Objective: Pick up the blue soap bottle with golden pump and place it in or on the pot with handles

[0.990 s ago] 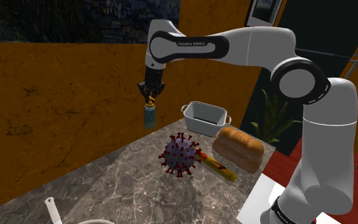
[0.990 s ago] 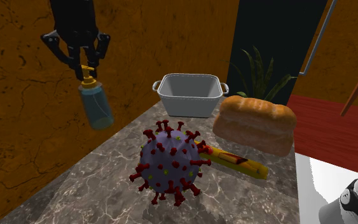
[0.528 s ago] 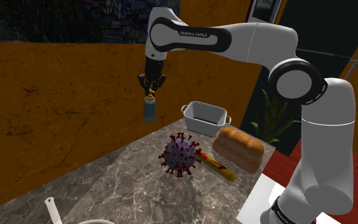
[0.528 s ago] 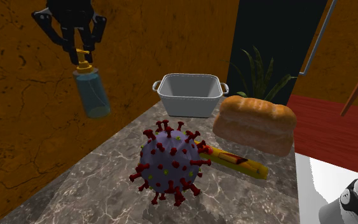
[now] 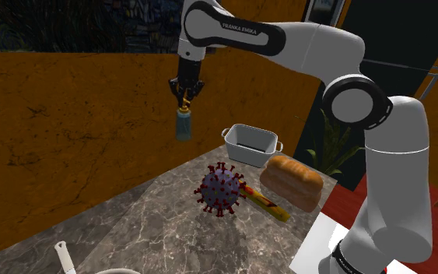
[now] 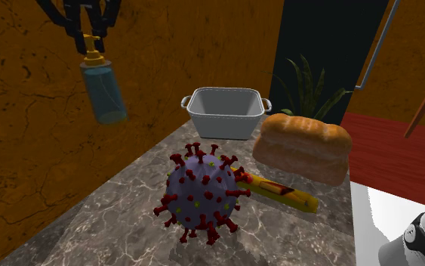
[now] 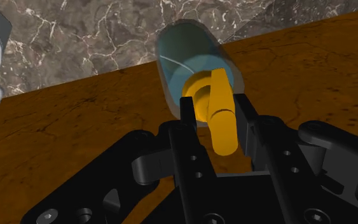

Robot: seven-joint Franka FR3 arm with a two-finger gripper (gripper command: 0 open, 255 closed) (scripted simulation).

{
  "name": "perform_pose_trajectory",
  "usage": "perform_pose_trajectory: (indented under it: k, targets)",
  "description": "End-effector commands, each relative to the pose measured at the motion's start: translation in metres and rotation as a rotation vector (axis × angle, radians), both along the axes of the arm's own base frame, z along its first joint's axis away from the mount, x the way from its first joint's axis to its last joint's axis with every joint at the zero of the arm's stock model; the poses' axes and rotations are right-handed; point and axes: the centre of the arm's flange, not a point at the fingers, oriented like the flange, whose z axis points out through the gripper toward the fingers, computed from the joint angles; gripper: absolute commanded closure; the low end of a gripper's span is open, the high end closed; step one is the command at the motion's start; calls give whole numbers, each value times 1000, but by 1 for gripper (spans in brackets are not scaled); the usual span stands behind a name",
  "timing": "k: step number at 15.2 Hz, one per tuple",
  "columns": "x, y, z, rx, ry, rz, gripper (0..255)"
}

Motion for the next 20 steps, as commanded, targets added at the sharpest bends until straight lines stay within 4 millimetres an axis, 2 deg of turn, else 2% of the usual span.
perform_pose_trajectory:
  k: [1,20]
  targets:
    - [-3,-13,7,0,0,0,255]
    - [-51,-254,53,0,0,0,255]
